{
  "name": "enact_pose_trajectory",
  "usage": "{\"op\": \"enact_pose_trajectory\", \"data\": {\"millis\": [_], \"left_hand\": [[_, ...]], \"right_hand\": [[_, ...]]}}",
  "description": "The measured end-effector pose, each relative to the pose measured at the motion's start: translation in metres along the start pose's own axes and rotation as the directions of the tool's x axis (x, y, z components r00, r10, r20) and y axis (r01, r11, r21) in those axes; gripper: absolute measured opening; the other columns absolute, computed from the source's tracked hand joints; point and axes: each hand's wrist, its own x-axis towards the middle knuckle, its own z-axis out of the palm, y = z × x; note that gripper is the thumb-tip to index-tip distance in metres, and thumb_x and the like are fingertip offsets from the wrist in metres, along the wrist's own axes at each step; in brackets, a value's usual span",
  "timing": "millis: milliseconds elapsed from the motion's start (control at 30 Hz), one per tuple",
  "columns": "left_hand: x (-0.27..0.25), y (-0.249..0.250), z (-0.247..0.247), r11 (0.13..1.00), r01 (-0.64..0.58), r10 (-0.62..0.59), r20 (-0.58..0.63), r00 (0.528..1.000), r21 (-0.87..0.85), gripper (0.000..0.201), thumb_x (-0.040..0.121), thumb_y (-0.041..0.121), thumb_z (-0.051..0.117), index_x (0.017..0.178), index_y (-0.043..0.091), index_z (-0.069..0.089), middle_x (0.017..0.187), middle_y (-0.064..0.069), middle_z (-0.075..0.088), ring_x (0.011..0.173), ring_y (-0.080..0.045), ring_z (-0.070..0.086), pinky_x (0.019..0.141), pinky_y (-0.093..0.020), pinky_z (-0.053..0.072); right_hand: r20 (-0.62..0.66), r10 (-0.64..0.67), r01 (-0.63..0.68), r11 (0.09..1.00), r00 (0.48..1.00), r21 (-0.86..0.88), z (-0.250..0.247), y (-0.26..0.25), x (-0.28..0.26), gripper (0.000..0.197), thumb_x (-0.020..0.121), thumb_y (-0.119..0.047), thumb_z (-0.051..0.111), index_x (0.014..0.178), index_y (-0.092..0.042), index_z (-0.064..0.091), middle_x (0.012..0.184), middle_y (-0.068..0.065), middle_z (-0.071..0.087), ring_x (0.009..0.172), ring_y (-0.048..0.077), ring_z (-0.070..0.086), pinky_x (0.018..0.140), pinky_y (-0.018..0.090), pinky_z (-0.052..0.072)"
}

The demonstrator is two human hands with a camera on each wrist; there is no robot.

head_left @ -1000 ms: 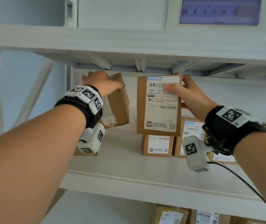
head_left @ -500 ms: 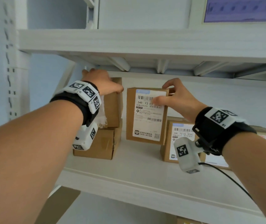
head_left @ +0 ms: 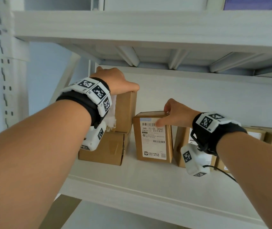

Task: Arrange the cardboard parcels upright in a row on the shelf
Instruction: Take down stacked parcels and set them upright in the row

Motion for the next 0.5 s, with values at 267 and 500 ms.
{"op": "enact_pose_trajectory", "data": {"millis": [267,500], "left_hand": [[0.003,-0.002,0.003,1.000,-0.004,0.004,-0.002,1.000,-0.012,0.056,0.069,0.068,0.050,0.107,0.030,0.065,0.134,-0.007,0.054,0.142,-0.030,0.023,0.075,-0.037,0.035],[0.003,-0.006,0.005,1.000,-0.014,0.014,0.011,1.000,-0.006,0.059,0.063,0.070,0.046,0.103,0.030,0.065,0.137,-0.011,0.052,0.139,-0.030,0.028,0.070,-0.036,0.037]], "right_hand": [[0.110,-0.055,0.086,0.953,0.992,-0.290,0.007,-0.019,0.007,0.069,0.077,-0.047,0.072,0.134,-0.020,0.042,0.127,0.001,0.056,0.111,0.021,0.056,0.092,0.032,0.045],[0.143,-0.068,0.119,0.913,0.987,-0.391,0.011,-0.025,0.006,0.068,0.081,-0.037,0.072,0.140,-0.024,0.041,0.132,0.000,0.055,0.116,0.021,0.054,0.096,0.033,0.044]]}}
